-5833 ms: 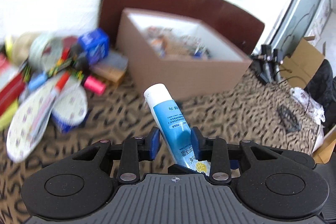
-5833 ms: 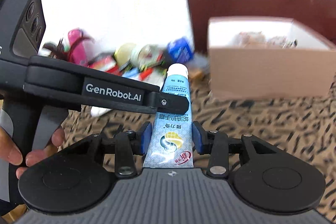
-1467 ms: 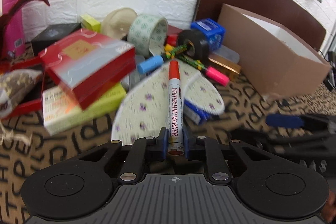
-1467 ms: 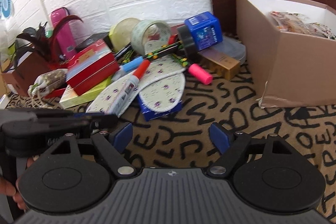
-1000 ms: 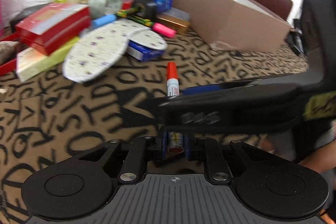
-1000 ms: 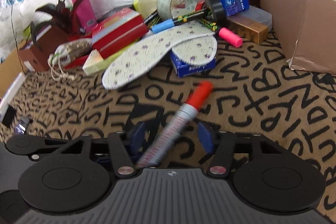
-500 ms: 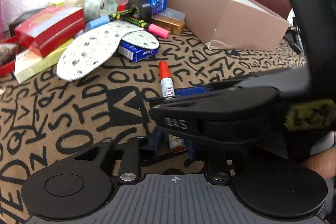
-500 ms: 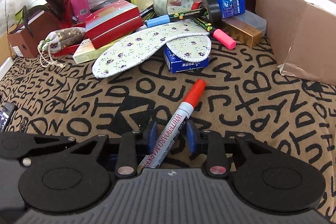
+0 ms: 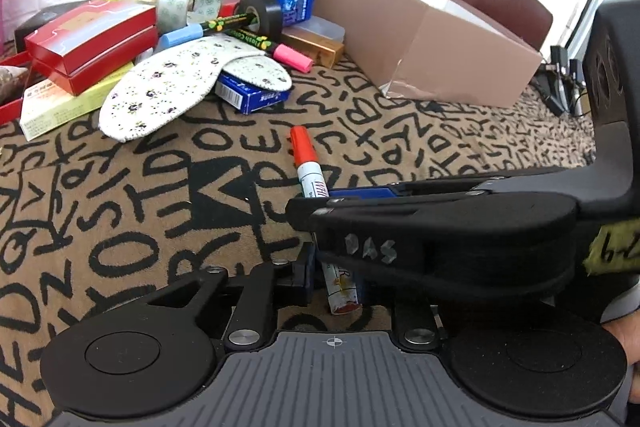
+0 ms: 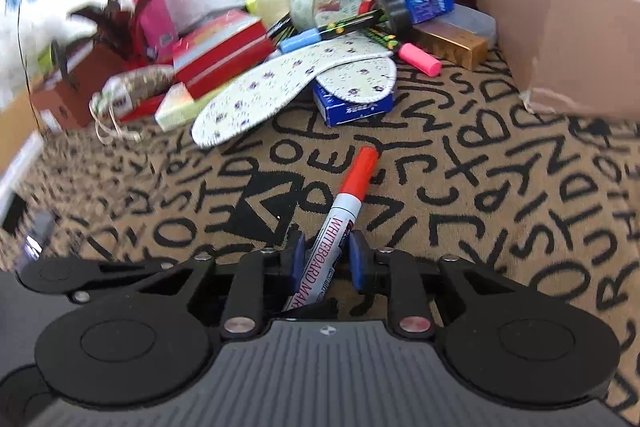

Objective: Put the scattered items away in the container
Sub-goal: 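Carry the whiteboard marker over the brown box with the right gripper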

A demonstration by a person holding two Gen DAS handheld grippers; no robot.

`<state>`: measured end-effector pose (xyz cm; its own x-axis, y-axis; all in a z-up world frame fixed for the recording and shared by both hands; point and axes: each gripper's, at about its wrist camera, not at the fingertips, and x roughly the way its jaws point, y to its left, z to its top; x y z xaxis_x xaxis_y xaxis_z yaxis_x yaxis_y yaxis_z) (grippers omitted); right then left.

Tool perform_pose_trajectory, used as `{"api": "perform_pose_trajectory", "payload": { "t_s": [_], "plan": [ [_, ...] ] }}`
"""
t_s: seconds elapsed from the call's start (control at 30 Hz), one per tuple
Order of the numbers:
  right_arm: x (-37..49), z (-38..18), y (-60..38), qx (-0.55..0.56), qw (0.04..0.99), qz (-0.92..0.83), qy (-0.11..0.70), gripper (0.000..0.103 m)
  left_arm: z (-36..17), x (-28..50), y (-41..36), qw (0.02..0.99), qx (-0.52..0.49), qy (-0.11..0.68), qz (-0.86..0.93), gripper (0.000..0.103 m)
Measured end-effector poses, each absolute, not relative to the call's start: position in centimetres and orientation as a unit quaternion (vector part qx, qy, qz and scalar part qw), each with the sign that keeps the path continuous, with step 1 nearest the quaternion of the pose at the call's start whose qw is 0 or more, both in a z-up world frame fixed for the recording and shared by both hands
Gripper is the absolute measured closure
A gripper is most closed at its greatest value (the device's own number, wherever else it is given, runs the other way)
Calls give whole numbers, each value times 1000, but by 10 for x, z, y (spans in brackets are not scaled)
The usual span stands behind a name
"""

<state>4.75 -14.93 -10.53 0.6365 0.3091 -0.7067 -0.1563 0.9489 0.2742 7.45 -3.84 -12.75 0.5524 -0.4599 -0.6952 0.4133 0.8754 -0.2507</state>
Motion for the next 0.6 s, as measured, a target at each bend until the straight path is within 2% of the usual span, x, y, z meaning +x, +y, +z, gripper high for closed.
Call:
{"api": "perform_pose_trajectory", "payload": {
  "t_s": [0.3, 0.6],
  "plan": [
    [27, -68, -177, 132, 923, 110, 343, 78, -87, 64, -63, 893, -3, 354, -277, 87],
    [35, -10, -227, 124, 957, 62, 255, 78, -28, 89, -116, 900, 8, 282, -333, 87]
  ]
}}
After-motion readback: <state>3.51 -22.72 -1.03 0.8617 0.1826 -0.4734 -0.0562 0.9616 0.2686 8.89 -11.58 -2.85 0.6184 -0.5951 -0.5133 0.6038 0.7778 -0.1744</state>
